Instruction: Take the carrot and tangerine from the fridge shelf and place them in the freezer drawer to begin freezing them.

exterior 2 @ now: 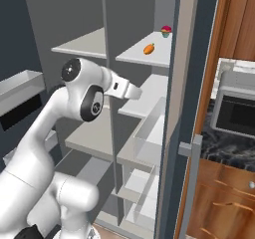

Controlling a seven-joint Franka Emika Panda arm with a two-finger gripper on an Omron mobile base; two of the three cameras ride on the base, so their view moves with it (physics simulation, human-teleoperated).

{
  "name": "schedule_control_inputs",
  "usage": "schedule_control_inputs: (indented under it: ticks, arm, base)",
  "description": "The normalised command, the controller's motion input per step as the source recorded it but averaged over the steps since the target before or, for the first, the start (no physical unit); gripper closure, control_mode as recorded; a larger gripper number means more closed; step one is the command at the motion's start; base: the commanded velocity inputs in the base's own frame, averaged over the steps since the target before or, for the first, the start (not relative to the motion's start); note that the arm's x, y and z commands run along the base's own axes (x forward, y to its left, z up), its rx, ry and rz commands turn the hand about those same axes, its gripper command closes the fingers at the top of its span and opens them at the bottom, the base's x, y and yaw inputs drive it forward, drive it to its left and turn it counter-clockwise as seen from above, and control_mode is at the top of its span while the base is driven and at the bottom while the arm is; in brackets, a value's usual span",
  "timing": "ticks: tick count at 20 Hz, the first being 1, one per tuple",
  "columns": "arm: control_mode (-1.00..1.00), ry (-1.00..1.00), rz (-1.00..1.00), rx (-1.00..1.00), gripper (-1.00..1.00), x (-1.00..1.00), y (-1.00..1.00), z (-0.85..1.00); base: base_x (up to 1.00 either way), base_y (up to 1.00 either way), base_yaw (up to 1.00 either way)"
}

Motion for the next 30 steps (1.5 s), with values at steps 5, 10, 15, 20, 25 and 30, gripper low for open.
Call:
schedule_control_inputs:
  ticks: [5,10,15,20,25,30]
  arm:
    - [-1.00,-0.20,0.00,0.01,-1.00,0.14,-0.08,0.87]
    - [-1.00,0.00,0.01,0.11,-1.00,0.25,-0.02,0.78]
    - [-1.00,0.03,0.05,0.10,-1.00,0.53,0.00,0.36]
    - [-1.00,0.03,0.05,0.00,-1.00,0.75,0.00,-0.07]
    - [-1.00,0.01,0.06,0.00,-1.00,0.73,0.00,-0.26]
    - [-1.00,0.05,0.08,0.00,-1.00,0.72,0.00,-0.23]
  base:
    - [0.00,0.00,0.00]
    - [0.00,0.00,0.00]
    - [0.00,0.00,0.00]
    - [0.00,0.00,0.00]
    - [0.00,0.00,0.00]
    - [0.00,0.00,0.00]
